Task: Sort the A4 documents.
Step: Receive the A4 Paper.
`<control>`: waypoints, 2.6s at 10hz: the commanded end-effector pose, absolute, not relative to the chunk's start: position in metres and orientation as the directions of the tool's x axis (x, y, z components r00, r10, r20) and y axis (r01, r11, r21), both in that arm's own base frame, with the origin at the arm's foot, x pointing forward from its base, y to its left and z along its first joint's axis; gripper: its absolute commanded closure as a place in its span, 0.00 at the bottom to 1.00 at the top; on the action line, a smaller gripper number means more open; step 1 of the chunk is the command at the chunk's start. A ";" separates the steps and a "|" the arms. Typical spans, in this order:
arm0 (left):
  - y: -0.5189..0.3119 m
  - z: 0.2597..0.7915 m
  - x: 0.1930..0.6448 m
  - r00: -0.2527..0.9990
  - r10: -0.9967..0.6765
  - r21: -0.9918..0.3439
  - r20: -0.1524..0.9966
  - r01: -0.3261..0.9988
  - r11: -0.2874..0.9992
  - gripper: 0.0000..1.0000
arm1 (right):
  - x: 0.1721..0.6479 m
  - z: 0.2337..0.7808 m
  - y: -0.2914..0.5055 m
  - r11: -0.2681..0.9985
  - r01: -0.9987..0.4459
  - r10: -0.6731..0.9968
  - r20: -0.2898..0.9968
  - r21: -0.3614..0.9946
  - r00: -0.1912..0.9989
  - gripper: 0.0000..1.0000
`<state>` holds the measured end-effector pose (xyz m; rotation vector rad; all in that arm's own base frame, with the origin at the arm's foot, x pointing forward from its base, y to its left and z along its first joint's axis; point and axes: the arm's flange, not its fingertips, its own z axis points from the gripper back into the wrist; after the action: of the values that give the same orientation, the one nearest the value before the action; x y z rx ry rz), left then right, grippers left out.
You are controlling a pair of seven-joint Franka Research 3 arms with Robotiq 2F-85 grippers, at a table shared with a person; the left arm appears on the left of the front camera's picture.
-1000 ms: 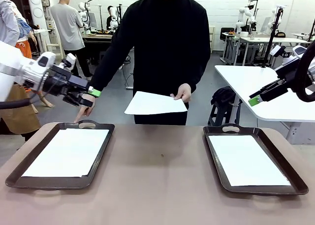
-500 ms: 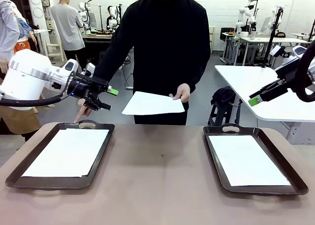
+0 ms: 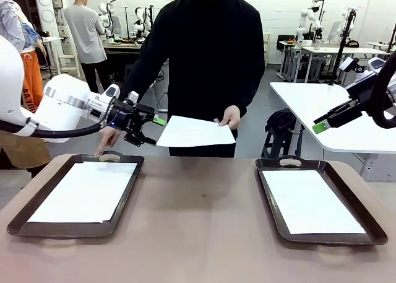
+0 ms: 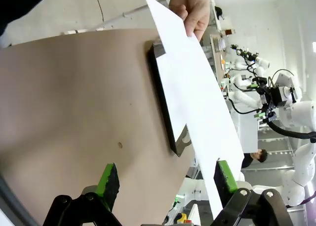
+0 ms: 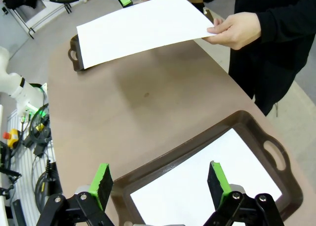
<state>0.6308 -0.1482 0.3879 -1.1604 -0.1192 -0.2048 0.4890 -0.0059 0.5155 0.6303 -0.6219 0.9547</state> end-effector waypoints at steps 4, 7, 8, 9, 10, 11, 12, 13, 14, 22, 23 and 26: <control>-0.173 0.387 0.640 0.984 -0.100 -0.937 0.144 0.168 0.306 0.00 | 0.489 0.515 -0.005 0.427 -0.879 0.534 0.725 0.213 0.435 0.00; -0.180 0.381 0.644 0.993 -0.060 -0.967 0.097 0.109 0.229 0.00 | 0.489 0.515 -0.005 0.427 -0.879 0.534 0.725 0.213 0.435 0.00; -0.183 0.383 0.643 0.995 -0.059 -0.974 0.082 0.092 0.209 0.00 | 0.489 0.515 -0.005 0.427 -0.879 0.534 0.725 0.213 0.435 0.00; -0.180 0.384 0.643 0.995 -0.059 -0.974 0.075 0.086 0.211 0.00 | 0.489 0.515 -0.005 0.427 -0.879 0.534 0.725 0.213 0.435 0.00; -0.182 0.384 0.642 0.997 -0.049 -0.979 0.067 0.075 0.189 0.00 | 0.489 0.515 -0.005 0.427 -0.879 0.534 0.725 0.213 0.435 0.00; -0.183 0.384 0.641 0.997 -0.051 -0.981 0.050 0.059 0.187 0.00 | 0.489 0.515 -0.005 0.427 -0.879 0.534 0.725 0.213 0.435 0.00; -0.182 0.381 0.640 0.998 -0.053 -0.981 0.030 0.040 0.190 0.00 | 0.489 0.515 -0.005 0.427 -0.879 0.534 0.725 0.213 0.435 0.00; -0.183 0.382 0.641 0.998 -0.043 -0.980 0.036 0.043 0.192 0.06 | 0.489 0.515 -0.005 0.427 -0.879 0.534 0.725 0.213 0.435 0.00; -0.183 0.382 0.641 0.998 -0.043 -0.980 0.036 0.043 0.192 0.17 | 0.489 0.515 -0.005 0.427 -0.879 0.534 0.725 0.213 0.435 0.00; -0.183 0.381 0.643 0.999 -0.009 -0.976 0.048 0.049 0.211 0.91 | 0.489 0.515 -0.005 0.427 -0.879 0.534 0.725 0.213 0.435 0.00; -0.184 0.381 0.643 0.999 -0.008 -0.976 0.054 0.054 0.212 0.98 | 0.489 0.515 -0.005 0.427 -0.879 0.534 0.725 0.213 0.435 0.00; -0.183 0.381 0.643 0.998 -0.013 -0.975 0.062 0.064 0.215 1.00 | 0.489 0.515 -0.005 0.427 -0.879 0.534 0.725 0.213 0.435 0.00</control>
<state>0.6385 -0.1790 0.3803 -1.3409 -0.0221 -0.0670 0.4889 -0.0064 0.5155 0.6299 -0.6215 0.9539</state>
